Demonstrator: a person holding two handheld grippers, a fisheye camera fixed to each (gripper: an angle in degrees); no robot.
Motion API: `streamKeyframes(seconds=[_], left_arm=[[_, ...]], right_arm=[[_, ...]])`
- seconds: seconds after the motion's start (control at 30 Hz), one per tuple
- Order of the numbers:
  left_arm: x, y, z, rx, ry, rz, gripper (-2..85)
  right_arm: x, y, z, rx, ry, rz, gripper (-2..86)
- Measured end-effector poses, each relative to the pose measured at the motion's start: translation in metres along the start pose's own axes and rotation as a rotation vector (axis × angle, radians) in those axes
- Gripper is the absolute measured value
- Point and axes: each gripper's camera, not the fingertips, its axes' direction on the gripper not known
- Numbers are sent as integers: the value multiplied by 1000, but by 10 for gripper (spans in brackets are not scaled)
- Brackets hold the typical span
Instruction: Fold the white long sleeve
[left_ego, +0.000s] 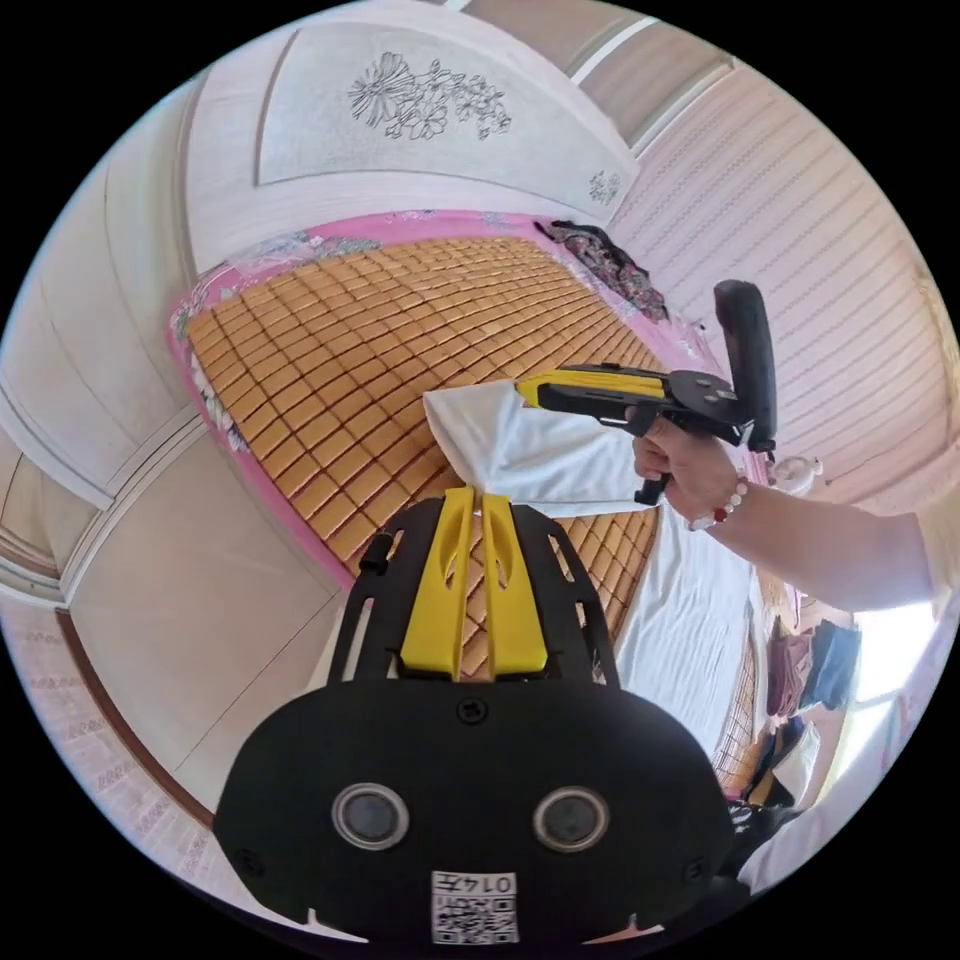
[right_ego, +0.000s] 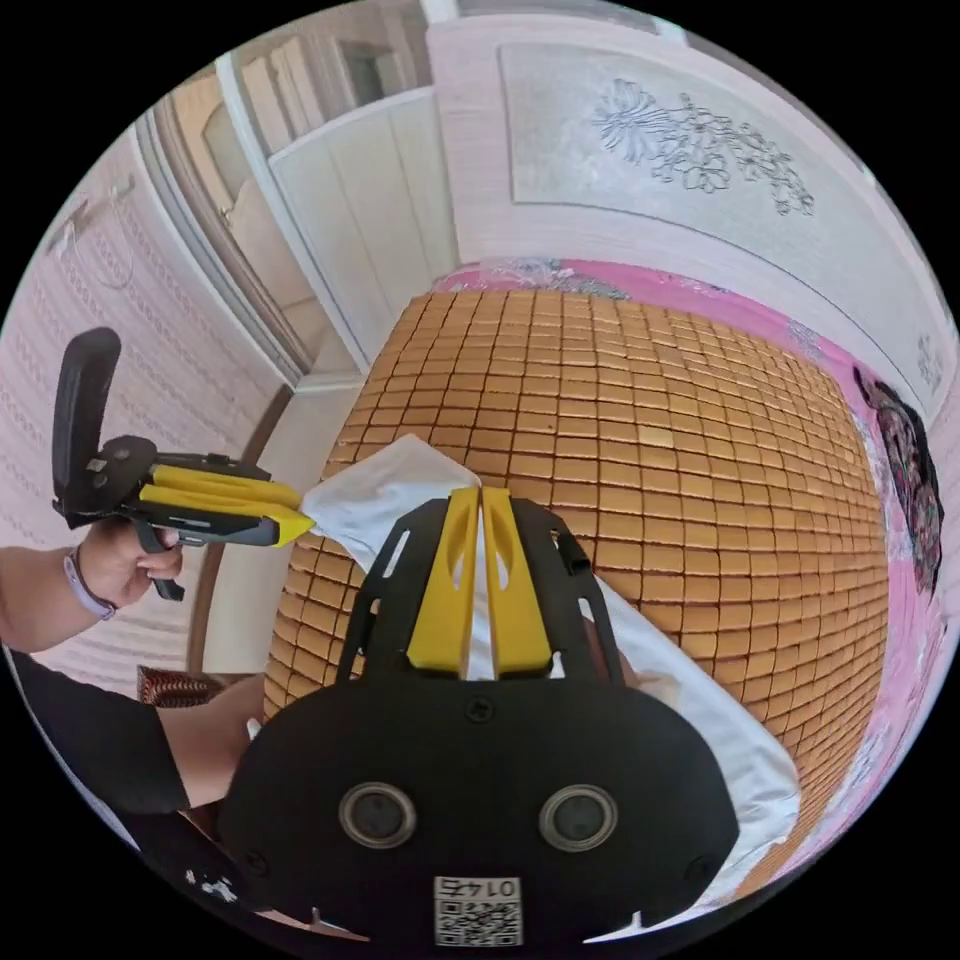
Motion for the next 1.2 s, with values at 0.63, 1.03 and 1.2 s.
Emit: streamKeyframes(seconds=[0.63,1.03,1.2], left_arm=[[408,90,70,-689,821,877,50],[491,103,115,-852,509,1011,57],[535,113,123,-877,500,1051,64]], right_arm=[[-9,529,-268,-101,191,1112,66],[-32,541,-203,-98,207,1067,76],[-9,562,-201,-57,282,1193,72]])
